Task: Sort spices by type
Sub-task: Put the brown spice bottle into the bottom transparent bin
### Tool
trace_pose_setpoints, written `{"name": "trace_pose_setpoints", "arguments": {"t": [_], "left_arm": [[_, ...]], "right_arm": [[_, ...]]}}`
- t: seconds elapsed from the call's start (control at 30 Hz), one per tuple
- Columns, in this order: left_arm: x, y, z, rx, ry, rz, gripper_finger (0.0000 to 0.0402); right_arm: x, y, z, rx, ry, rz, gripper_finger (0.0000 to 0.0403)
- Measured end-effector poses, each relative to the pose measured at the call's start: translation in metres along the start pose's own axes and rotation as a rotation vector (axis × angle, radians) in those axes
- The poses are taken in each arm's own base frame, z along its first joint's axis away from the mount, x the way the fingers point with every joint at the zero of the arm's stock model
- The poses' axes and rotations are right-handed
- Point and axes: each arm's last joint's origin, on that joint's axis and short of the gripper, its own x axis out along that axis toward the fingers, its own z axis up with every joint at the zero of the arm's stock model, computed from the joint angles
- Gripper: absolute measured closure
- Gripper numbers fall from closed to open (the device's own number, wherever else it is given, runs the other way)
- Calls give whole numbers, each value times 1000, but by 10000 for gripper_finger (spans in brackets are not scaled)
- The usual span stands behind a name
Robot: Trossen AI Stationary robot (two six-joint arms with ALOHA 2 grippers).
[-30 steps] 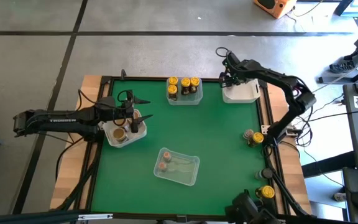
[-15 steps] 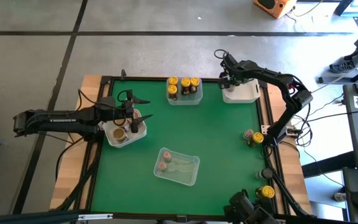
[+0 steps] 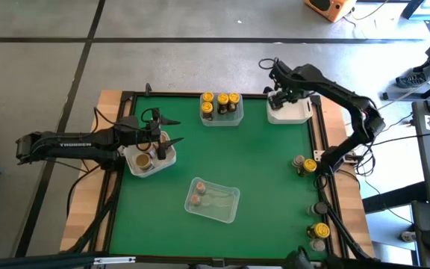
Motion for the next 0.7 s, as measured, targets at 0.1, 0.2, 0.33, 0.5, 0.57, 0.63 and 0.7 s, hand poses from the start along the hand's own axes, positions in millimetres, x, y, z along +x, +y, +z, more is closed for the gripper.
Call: {"name": "trace_pose_setpoints", "arguments": {"t": [0.1,0.2,0.33,0.5,0.57,0.63,0.7], "left_arm": [[0,0,0,0,0,0,116],[0,0,0,0,0,0,116],[0,0,0,-2,0,0,116],[0,0,0,-2,-1,0,116],[0,0,0,-1,-1,0,116],[0,0,0,-2,-1,1,116],[0,0,0,-3,-1,0,116]], "right_arm": [[-15,8,-17,-42,21,1,49],[-25,18,-33,-65,51,-7,49],[-32,30,-52,-85,118,-43,49],[-29,45,-75,-107,209,-53,49],[-25,48,-83,-116,246,-52,49],[-17,52,-90,-119,274,-59,49],[-7,53,-96,-124,302,-83,49]]}}
